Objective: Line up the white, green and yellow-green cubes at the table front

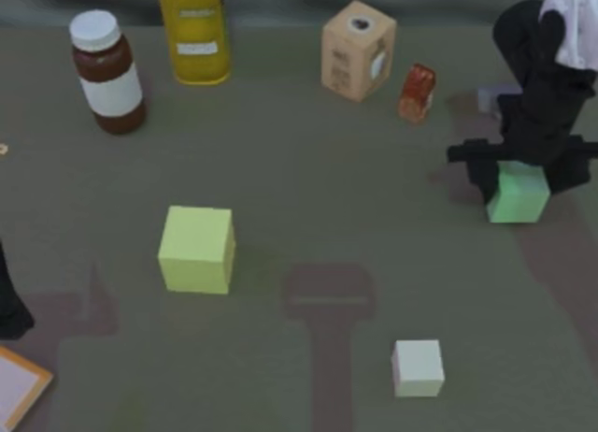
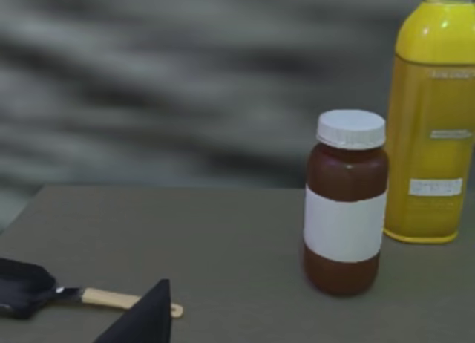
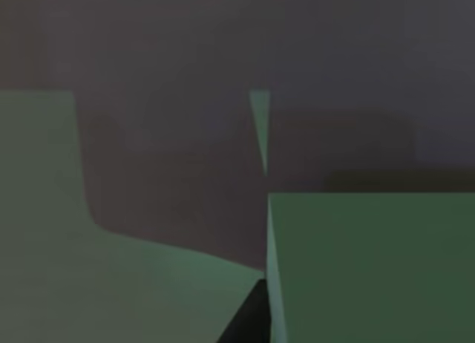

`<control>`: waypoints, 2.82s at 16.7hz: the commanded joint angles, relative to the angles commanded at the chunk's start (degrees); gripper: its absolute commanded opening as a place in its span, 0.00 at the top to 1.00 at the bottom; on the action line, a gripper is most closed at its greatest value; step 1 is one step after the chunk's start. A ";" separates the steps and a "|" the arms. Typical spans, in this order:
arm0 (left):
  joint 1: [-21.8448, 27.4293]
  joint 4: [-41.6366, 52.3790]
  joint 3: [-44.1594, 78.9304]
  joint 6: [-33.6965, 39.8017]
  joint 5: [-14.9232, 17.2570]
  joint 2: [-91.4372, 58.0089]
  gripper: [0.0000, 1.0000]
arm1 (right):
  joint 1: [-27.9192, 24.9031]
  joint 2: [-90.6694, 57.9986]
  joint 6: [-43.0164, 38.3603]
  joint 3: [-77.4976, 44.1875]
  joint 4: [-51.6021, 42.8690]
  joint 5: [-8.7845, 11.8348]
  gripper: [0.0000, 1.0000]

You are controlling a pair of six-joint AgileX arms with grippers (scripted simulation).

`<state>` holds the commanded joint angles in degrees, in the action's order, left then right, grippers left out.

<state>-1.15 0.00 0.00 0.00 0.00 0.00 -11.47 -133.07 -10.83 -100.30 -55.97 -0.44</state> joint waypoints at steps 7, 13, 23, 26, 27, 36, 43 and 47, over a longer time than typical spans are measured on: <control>0.00 0.00 0.00 0.00 0.00 0.00 0.00 | -0.31 3.73 0.04 -6.95 -10.87 0.03 1.00; 0.00 0.00 0.00 0.00 0.00 0.00 0.00 | -2.13 4.41 -2.20 -5.76 -10.53 0.02 1.00; 0.00 0.00 0.00 0.00 0.00 0.00 0.00 | -33.24 17.48 -34.25 11.40 -7.64 -0.20 1.00; 0.00 0.00 0.00 0.00 0.00 0.00 0.00 | -39.69 21.12 -40.71 15.49 -6.55 -0.36 1.00; 0.00 0.00 0.00 0.00 0.00 0.00 0.00 | -40.62 21.75 -41.63 16.16 -6.34 -0.40 1.00; 0.00 0.00 0.00 0.00 0.00 0.00 0.00 | -40.86 19.62 -41.99 20.34 0.05 -0.41 1.00; 0.00 0.00 0.00 0.00 0.00 0.00 0.00 | -41.10 16.56 -42.19 25.51 8.27 -0.46 1.00; 0.00 0.00 0.00 0.00 0.00 0.00 0.00 | -41.10 16.56 -42.19 25.51 8.27 -0.46 0.77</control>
<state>-1.15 0.00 0.00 0.00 0.00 0.00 -52.57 -116.51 -53.02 -74.79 -47.70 -0.90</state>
